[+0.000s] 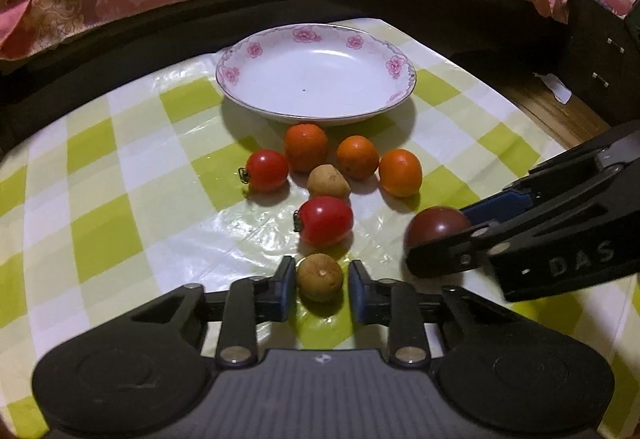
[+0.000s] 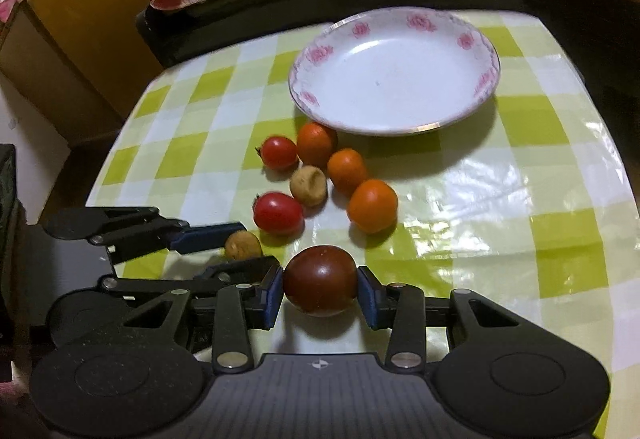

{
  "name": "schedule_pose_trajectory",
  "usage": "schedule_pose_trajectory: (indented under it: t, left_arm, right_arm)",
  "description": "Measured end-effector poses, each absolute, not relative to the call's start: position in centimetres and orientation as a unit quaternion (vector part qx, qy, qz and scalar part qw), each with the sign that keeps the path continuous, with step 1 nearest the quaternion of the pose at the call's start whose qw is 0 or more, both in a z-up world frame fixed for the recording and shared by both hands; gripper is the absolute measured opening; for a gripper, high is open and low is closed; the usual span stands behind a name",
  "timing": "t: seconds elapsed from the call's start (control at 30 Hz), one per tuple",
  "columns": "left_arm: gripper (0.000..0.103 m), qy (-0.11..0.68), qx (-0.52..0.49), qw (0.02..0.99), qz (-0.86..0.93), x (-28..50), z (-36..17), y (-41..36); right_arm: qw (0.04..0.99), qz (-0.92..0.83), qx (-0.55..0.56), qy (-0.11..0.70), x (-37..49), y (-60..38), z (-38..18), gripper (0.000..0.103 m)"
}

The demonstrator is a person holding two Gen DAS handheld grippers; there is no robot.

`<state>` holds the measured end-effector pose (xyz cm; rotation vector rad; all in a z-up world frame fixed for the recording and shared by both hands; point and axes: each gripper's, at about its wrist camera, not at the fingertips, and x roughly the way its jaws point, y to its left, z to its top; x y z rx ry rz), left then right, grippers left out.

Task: Organize fruits
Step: 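Grasp the small tan round fruit with the left gripper while the right gripper grasps the dark red tomato, then carry the tan fruit and dark red tomato in both grippers over the white plate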

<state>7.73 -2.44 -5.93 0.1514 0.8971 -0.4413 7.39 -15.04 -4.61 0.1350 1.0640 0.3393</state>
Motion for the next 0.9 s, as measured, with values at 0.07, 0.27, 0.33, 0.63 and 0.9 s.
schedule_pose_trajectory:
  t: [0.07,0.27,0.33,0.63,0.9]
  left_arm:
    - [0.033,0.43,0.064,0.876,-0.211,7.7,-6.0,-2.0]
    - [0.033,0.445,0.051,0.873,-0.191,7.5,-5.7,-2.2]
    - [0.033,0.45,0.041,0.873,-0.185,7.4,-5.5,-2.0]
    - [0.033,0.433,0.031,0.883,-0.179,7.8,-3.5,-2.3]
    - [0.032,0.428,0.024,0.888,-0.169,9.5,-3.1,-2.3]
  right_arm:
    - [0.845,0.159,0.069,0.506,7.1,-15.2,-4.6,0.035]
    - [0.856,0.144,0.051,0.493,6.9,-15.5,-4.0,0.035]
    - [0.861,0.138,0.056,0.486,6.8,-15.8,-3.6,0.035]
    - [0.882,0.132,0.04,0.451,6.8,-15.2,-1.6,0.035]
    - [0.895,0.118,0.002,0.431,7.5,-13.8,-1.3,0.035]
